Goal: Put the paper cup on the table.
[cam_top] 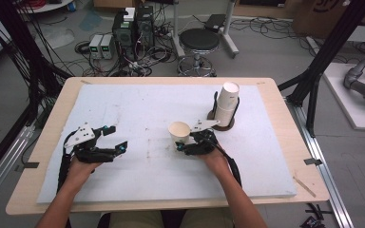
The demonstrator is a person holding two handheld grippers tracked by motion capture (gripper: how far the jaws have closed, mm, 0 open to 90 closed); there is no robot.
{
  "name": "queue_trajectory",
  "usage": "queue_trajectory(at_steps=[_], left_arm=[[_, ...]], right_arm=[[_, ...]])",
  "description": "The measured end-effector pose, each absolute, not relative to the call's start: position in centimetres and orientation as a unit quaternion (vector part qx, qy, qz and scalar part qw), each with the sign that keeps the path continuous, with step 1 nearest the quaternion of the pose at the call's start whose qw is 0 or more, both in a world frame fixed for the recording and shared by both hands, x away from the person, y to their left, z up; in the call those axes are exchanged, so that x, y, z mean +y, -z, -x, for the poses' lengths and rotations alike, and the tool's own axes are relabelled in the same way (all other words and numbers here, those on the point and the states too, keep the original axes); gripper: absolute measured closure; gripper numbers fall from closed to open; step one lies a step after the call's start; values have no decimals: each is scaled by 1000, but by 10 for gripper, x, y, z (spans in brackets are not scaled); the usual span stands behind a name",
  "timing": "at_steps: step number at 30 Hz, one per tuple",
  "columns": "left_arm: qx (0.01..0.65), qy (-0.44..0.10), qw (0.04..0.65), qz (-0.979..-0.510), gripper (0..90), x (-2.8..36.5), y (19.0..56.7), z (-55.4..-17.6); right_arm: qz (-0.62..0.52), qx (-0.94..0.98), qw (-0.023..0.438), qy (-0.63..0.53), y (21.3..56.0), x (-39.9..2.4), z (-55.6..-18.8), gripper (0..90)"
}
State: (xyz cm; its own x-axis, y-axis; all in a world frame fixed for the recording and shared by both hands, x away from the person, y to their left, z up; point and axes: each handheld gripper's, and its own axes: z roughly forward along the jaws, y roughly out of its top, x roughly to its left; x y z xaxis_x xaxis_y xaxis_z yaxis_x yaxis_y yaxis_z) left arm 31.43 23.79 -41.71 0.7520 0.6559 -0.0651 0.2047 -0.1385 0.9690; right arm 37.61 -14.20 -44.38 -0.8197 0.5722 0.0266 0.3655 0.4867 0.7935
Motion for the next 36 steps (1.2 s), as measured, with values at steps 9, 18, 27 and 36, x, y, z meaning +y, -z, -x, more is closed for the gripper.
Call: queue_trajectory(at_steps=[9, 18, 27, 36], left_arm=[[300, -188, 583, -731, 192, 237, 419, -314], [312, -178, 590, -722, 169, 238, 420, -316], [313, -180, 602, -712, 169, 238, 418, -316], [310, -193, 605, -708, 169, 239, 416, -313]], right_arm=[[-299, 847, 110, -426, 442, -153, -372, 209], [-294, 831, 127, -455, 419, -190, -351, 195], [-302, 807, 162, -480, 401, -234, -325, 195], [-318, 787, 198, -490, 391, -266, -313, 195]])
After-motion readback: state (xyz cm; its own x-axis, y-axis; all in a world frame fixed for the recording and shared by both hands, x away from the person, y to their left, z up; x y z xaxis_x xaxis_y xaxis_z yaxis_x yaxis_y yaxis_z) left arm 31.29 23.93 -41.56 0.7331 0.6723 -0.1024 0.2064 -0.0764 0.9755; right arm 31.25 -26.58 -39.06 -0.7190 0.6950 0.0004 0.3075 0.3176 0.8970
